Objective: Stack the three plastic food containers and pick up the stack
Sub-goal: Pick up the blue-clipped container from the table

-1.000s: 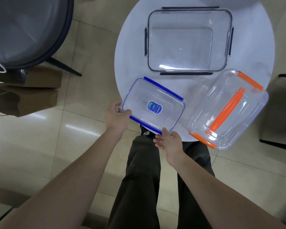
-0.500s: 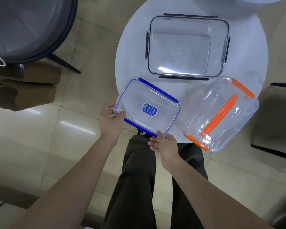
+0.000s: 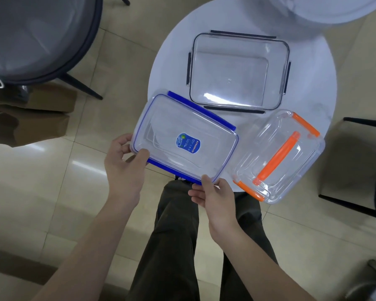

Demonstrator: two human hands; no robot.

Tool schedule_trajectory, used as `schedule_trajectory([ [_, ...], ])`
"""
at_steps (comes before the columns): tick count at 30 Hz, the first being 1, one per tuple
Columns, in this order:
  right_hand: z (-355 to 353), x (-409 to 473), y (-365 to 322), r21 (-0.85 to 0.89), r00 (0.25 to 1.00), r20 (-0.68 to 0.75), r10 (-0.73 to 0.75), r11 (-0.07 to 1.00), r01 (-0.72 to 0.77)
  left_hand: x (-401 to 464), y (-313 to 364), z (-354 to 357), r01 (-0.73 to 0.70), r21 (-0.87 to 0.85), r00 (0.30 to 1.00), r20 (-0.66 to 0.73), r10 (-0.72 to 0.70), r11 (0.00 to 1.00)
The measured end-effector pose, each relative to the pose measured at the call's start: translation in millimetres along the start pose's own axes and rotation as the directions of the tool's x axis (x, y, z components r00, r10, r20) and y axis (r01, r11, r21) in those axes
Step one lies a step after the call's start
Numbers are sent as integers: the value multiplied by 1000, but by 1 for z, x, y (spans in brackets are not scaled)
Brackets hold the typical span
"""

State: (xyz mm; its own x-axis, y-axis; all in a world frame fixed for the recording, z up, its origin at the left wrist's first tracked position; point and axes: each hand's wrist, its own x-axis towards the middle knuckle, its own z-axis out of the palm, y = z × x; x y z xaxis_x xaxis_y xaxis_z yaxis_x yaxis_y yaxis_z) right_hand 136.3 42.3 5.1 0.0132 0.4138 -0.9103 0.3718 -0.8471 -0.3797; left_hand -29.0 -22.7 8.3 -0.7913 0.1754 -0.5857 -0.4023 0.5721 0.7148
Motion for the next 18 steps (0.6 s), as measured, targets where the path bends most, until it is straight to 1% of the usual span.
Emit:
schedule_trajectory([
  [6,-20,-17,-11,-8,991,-45,-127,992,126,-17,27,8,-37,-52,998,55,40,998],
  [10,-35,-23,-18,18,982,-70,-177,984,178,-26,38,18,-53,-62,993,105,60,997],
  [13,-47,-26,-23,37,976,-76,-202,978,206,-32,42,26,-47,-72,991,126,56,996],
  [18,-69,-27,-30,18,964,-99,-248,968,251,-44,44,42,-17,-67,988,150,27,998],
])
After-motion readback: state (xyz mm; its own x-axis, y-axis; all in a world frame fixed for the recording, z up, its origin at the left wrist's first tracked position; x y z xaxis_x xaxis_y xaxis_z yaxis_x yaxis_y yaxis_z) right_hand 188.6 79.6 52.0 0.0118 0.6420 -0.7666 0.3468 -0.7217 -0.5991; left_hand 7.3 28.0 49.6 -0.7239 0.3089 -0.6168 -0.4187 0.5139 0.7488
